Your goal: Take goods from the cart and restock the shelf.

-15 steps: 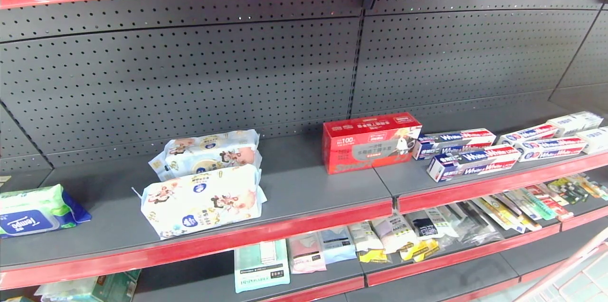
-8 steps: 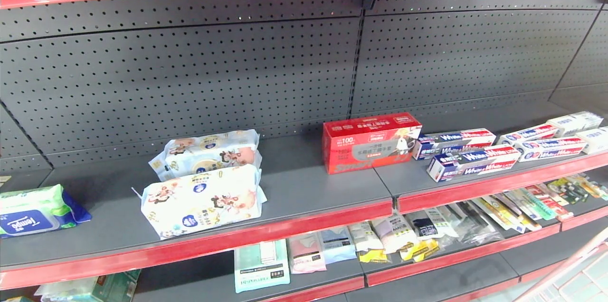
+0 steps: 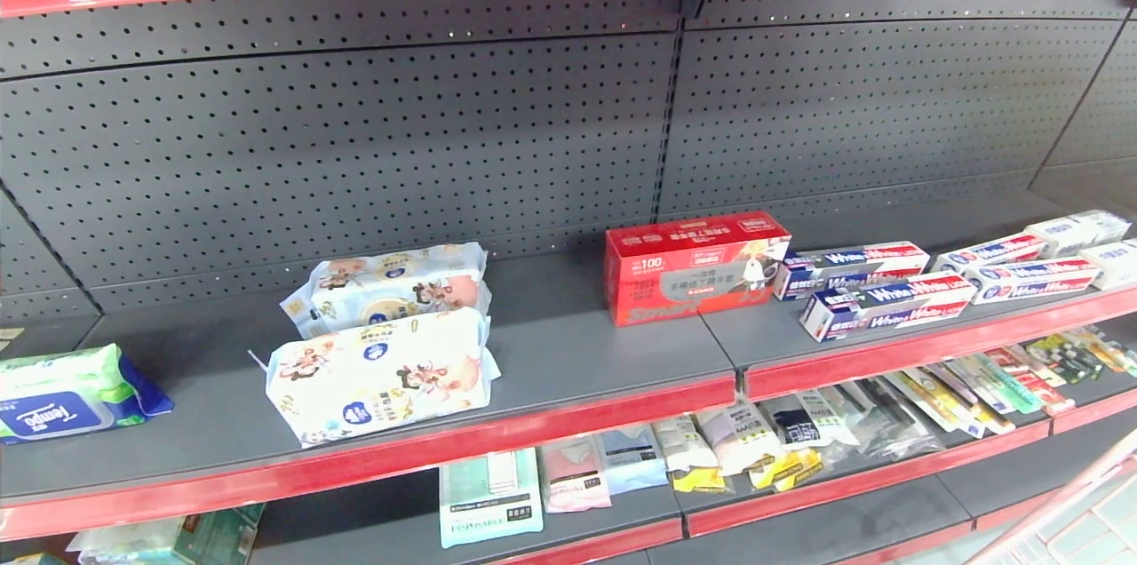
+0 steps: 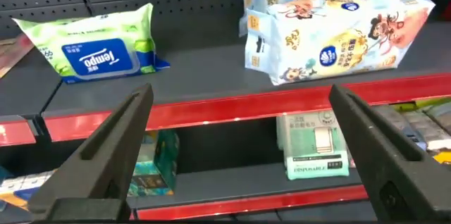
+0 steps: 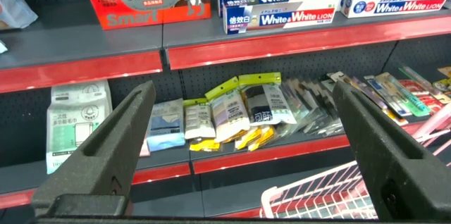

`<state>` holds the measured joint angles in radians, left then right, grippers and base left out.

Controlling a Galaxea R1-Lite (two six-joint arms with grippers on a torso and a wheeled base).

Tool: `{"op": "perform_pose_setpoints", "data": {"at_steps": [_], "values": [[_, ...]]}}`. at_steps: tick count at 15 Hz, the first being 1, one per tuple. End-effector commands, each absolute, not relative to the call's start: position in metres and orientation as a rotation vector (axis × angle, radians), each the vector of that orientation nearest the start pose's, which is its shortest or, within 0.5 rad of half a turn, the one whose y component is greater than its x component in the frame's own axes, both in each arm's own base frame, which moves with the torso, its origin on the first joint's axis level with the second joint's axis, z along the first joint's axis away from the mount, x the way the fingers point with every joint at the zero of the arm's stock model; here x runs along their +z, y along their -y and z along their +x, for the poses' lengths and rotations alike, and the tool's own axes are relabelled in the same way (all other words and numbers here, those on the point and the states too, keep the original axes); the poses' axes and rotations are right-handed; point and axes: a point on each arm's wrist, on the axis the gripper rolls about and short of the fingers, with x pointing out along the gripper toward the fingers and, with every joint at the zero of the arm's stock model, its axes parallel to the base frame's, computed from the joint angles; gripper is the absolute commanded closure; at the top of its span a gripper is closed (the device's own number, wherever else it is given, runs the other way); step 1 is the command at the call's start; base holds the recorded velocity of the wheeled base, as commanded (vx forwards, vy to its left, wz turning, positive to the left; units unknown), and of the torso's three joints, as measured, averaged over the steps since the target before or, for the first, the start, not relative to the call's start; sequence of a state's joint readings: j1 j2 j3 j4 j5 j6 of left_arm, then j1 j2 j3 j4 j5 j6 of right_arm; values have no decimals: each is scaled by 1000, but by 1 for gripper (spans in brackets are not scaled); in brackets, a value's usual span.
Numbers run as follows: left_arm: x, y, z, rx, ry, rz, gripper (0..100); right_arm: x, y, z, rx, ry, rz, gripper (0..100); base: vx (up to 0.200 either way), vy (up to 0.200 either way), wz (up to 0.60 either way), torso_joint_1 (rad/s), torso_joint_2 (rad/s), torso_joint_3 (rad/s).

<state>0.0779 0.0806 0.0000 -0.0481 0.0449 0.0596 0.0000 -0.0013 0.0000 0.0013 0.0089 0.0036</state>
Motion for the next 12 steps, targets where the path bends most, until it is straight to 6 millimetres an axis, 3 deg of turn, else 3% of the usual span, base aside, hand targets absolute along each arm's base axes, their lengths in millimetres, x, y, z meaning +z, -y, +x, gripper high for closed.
{"op": "perform_pose_setpoints", "data": {"at_steps": [1,7,12], "values": [[82,0,-16,120,-42,61,0,75,0,-23,9,-2,3,0,0,0,600,2,2,2],[82,0,-16,118,-44,61,0,75,0,-23,11,-2,5,0,0,0,600,5,4,2],[82,0,-16,125,-42,58,0,75,0,-23,11,-2,5,0,0,0,0,0,0,0]]}}
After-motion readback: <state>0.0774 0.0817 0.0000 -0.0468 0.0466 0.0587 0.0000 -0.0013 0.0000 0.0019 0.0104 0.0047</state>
